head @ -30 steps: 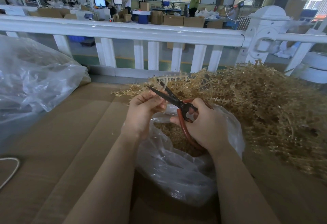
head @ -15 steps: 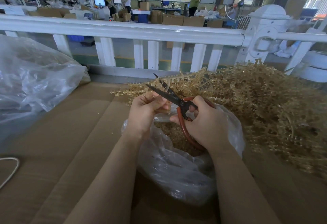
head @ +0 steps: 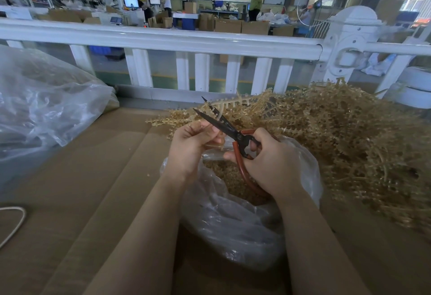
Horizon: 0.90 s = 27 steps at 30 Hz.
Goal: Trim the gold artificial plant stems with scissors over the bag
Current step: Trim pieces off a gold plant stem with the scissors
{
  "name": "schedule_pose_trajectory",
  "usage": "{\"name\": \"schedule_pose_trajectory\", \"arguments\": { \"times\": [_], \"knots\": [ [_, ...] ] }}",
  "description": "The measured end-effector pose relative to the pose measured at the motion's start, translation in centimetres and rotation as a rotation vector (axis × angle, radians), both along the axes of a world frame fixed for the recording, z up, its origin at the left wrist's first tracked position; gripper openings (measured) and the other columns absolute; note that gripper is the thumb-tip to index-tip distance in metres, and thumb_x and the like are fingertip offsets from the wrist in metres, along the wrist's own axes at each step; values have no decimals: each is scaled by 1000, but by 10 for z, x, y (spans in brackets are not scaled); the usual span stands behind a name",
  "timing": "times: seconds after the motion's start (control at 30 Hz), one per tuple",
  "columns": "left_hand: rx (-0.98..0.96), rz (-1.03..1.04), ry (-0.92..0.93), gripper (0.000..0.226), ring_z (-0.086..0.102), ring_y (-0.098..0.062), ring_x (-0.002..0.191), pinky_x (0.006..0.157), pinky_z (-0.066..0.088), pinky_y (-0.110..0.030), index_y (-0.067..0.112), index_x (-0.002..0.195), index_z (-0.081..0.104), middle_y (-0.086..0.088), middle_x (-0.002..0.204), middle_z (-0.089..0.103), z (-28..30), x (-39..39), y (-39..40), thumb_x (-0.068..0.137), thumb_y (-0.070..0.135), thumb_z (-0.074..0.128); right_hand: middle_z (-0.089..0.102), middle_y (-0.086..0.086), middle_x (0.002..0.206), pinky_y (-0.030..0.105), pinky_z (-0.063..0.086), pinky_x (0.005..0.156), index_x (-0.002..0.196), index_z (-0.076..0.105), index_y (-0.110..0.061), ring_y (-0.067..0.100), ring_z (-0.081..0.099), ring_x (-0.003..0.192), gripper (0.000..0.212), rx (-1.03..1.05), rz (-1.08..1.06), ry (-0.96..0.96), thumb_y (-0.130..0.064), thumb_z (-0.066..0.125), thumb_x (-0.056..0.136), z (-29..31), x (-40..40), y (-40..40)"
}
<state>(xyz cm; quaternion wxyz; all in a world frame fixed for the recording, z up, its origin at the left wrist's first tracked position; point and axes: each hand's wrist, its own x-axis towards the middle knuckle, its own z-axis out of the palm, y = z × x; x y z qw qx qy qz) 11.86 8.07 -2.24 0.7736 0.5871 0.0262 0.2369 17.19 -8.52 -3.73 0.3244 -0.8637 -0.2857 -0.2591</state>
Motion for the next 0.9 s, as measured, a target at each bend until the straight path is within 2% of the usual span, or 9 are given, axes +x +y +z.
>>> {"name": "schedule_pose_trajectory", "arguments": {
  "times": [0.17,0.33,0.43,0.67,0.77,0.83,0.9],
  "knots": [
    [-54,-14,6,21,63,-14,58,63,54,-23,7,77,68,-5,63,67,2,0,-1,90,-4,58,57,-13,59,13,38,45,74,48,-25,-6,50,54,62,13,16,-5,-86,54,67,-1,1,0],
    [-92,-52,-1,23,63,-13,57,63,55,-23,10,71,70,-5,63,67,3,-1,0,88,-2,59,54,-16,58,8,31,44,75,47,-28,-8,48,51,61,8,33,17,-88,51,65,0,1,0],
    [-119,-79,-9,22,64,-12,56,63,55,-23,14,65,73,-3,62,68,4,-2,0,81,3,63,54,-16,60,12,38,45,74,44,-33,-7,50,52,56,14,53,38,-88,51,65,-1,2,0],
    [-122,-140,-6,18,63,-11,58,65,55,-21,17,63,74,-1,64,68,3,-3,2,77,10,64,59,-20,71,9,41,51,84,56,-34,-4,59,69,52,-3,91,119,-83,62,67,-6,8,1],
    [-122,-154,-8,17,63,-11,59,66,55,-22,17,65,74,-1,66,69,2,-3,4,77,10,64,59,-21,71,8,45,61,84,51,-42,-10,57,83,43,18,115,131,-80,66,69,-9,8,0],
    [-115,-143,-2,15,63,-11,59,65,54,-21,16,65,74,-2,65,69,2,-2,4,76,12,65,56,-19,66,7,44,67,75,44,-41,-8,57,80,45,38,119,132,-80,65,69,-9,8,-1],
    [-97,-130,3,14,63,-10,58,64,54,-20,15,64,74,-2,65,69,1,-2,3,76,14,66,54,-17,63,10,45,65,73,42,-37,-6,58,78,51,33,102,104,-82,63,69,-8,8,0]
  ]
}}
